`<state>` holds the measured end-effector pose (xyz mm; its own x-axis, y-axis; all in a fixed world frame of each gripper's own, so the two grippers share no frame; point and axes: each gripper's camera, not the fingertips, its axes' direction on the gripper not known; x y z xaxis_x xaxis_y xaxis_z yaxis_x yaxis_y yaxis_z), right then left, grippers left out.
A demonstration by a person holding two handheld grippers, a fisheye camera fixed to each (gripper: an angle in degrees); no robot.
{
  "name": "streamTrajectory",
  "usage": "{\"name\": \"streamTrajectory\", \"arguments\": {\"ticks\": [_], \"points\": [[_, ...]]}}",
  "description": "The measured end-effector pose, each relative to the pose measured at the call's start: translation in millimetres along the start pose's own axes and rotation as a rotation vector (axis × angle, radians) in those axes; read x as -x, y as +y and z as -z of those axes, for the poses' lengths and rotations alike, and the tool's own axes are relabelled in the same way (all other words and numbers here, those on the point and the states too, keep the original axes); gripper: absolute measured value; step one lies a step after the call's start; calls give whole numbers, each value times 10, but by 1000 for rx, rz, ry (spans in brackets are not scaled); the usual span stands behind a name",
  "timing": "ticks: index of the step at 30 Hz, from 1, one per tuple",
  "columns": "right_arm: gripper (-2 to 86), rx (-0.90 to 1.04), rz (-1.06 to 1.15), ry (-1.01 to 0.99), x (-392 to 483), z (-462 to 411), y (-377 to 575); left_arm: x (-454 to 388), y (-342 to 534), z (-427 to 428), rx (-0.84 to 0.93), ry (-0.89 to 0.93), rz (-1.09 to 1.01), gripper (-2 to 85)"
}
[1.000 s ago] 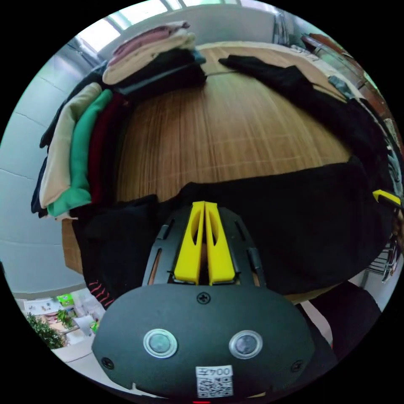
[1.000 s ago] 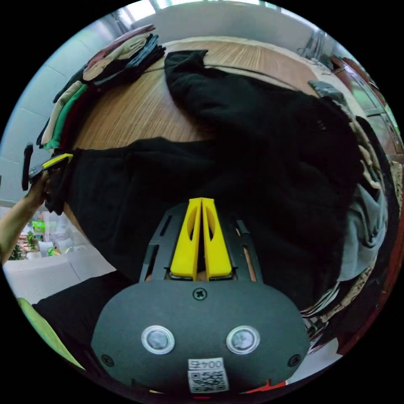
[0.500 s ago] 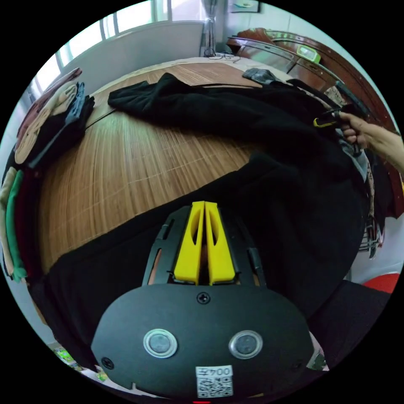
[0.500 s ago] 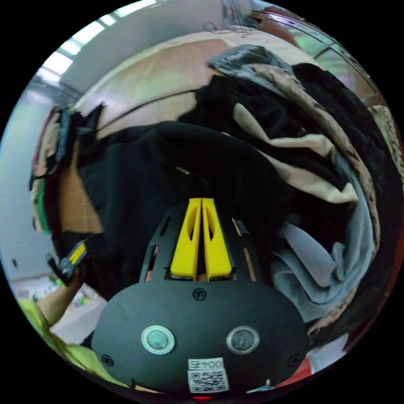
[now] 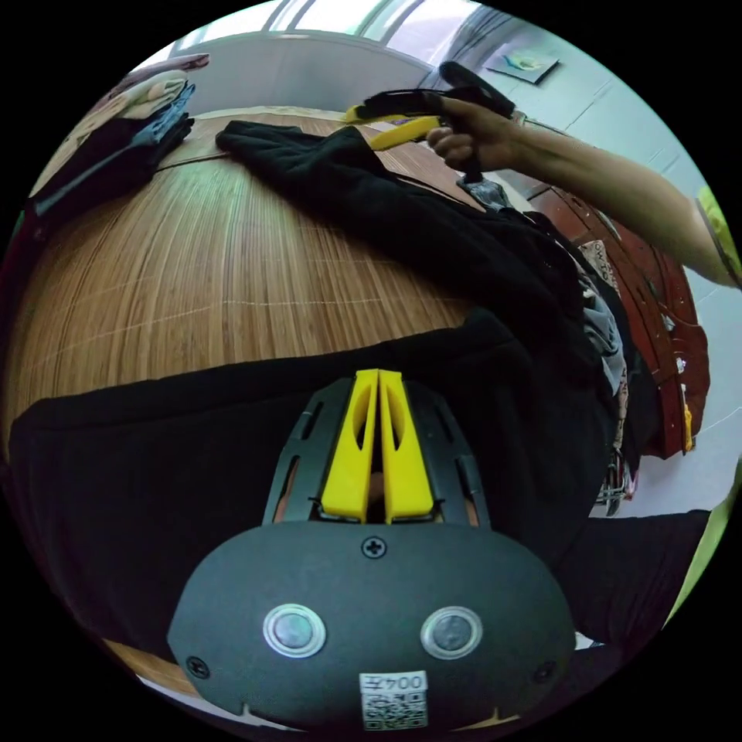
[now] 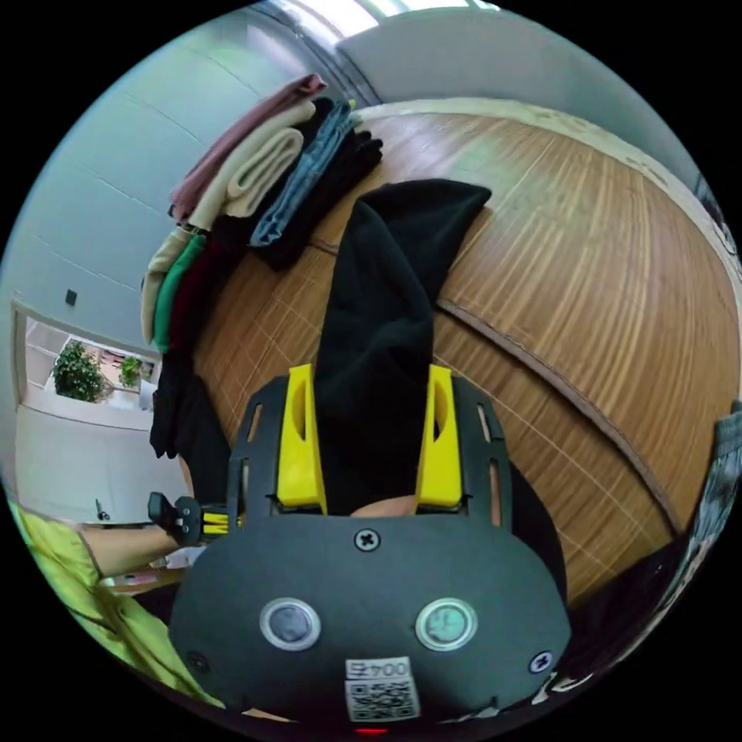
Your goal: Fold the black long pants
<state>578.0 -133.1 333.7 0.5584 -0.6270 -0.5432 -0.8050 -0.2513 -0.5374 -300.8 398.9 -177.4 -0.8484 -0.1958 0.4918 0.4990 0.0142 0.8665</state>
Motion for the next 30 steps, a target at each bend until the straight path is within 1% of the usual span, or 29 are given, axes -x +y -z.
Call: {"name": "streamTrajectory", "arguments": {"ticks": [1,2,3,4,5,6,7,8,9,10,11,12,13,14,15,16,17,18,20,22,24,25,26,27,28,29,30], "points": [[102,53,-13,6,-9,-68,-67,-19,-47,54,16,15,15,4],[64,130,-19,36,-11,-145,-150,-49,-138,143,72,17,37,4],[55,127,0,59,26,-93,-164,-58,-181,209,95,12,55,3],[54,110,2,68,48,-33,-154,-79,-227,444,64,-4,63,3],[51,71,7,81,112,122,-105,-68,-200,758,-29,-59,72,3],[51,21,42,110,231,307,-11,-38,-167,909,-69,-108,90,3],[51,-5,68,130,309,399,49,86,-70,1159,-116,-223,151,3],[50,-56,133,171,508,577,196,277,51,1330,-121,-328,238,2],[50,-98,205,197,753,735,367,390,117,1389,-112,-374,281,2],[50,-114,246,213,899,801,463,631,247,1455,-71,-442,361,2],[50,-141,330,247,1224,895,677,865,361,1463,-7,-471,421,1],[50,-158,390,256,1562,935,915,968,412,1449,28,-471,436,1],[51,-162,413,243,1732,932,1041,1111,499,1427,64,-417,415,1],[52,-156,464,192,2081,861,1310,1170,570,1526,8,-383,395,1],[57,-137,505,142,2425,692,1596,1198,584,1565,10,-377,403,1],[59,-122,513,125,2588,570,1739,1231,581,1648,24,-361,426,1],[74,-69,526,113,2886,259,2013,1232,563,1733,35,-348,457,1],[87,12,540,140,3124,-101,2273,1220,553,1782,40,-353,474,1],[97,70,548,241,3339,-490,2639,1120,553,2024,8,-391,490,2],[100,40,478,222,3366,-538,2888,1054,563,2213,-22,-364,475,3],[106,-7,308,172,3110,-377,3109,959,568,2390,-62,-326,437,5],[107,-18,252,178,2994,-329,3164,882,559,2487,-98,-268,405,7],[114,-42,117,186,2696,-221,3289,796,528,2548,-123,-199,376,11],[120,-62,-38,183,2345,-110,3430,754,505,2560,-129,-168,366,13],[123,-73,-123,184,2157,-52,3512,657,434,2550,-134,-90,343,21],[126,-104,-287,212,1791,84,3701,552,336,2508,-130,-7,321,38],[128,-157,-440,275,1456,248,3920,494,278,2477,-124,30,307,50]]}}
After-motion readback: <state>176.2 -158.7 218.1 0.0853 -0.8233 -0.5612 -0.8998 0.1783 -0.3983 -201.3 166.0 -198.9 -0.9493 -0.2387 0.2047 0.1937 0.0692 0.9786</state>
